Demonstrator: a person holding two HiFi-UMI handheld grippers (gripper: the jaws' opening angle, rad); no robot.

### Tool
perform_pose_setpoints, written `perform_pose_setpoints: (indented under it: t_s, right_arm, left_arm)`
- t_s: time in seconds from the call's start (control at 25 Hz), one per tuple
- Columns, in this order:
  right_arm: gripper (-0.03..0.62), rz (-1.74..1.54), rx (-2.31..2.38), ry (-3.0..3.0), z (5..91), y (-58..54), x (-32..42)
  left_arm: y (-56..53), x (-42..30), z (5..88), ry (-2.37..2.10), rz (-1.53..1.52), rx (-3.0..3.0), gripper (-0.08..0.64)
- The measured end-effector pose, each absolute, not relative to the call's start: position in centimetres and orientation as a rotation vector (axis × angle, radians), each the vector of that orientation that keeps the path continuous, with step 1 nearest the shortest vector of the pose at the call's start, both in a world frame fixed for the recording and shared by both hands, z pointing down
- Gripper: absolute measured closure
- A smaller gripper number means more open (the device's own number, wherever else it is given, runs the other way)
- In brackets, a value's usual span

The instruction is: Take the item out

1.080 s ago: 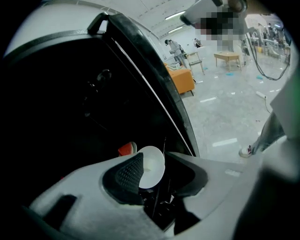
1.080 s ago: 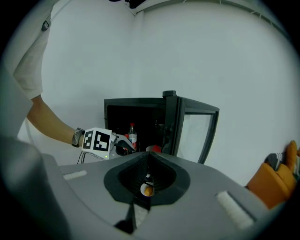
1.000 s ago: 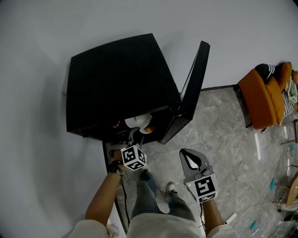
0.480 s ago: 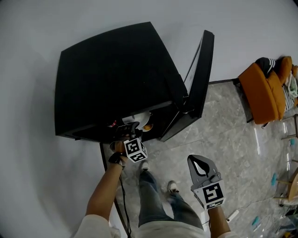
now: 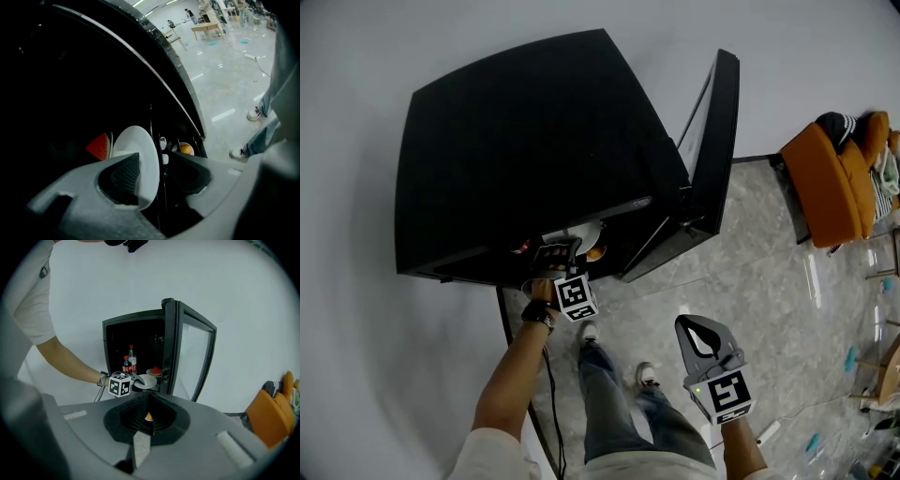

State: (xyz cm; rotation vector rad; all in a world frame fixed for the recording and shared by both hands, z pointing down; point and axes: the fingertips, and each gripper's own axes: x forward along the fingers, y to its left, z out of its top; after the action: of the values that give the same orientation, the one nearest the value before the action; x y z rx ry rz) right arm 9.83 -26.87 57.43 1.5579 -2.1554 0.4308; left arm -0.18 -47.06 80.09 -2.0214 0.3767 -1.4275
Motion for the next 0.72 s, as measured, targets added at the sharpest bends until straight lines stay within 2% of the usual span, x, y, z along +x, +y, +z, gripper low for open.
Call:
perform_pose_setpoints:
  t_s: [0.16, 0.32, 0.72]
  right_arm:
    - [0.586, 0.415, 1.551, -2.172, 57.7, -27.1, 9.5]
    - [0.586, 0.417, 1.543, -2.18, 57.9, -26.8, 9.2]
    - [0.586, 0.445, 1.568, -2.149, 58.3, -25.6, 10.3]
  left_arm:
    - [-47.5, -0.2, 80.0, 0.383, -1.411, -1.99, 0.371]
    - [-47.9, -0.3, 79.6, 0.434, -1.399, -1.971, 0.459]
    - [-46.8, -0.9, 79.6, 0.43, -1.378, -1.92, 0.489]
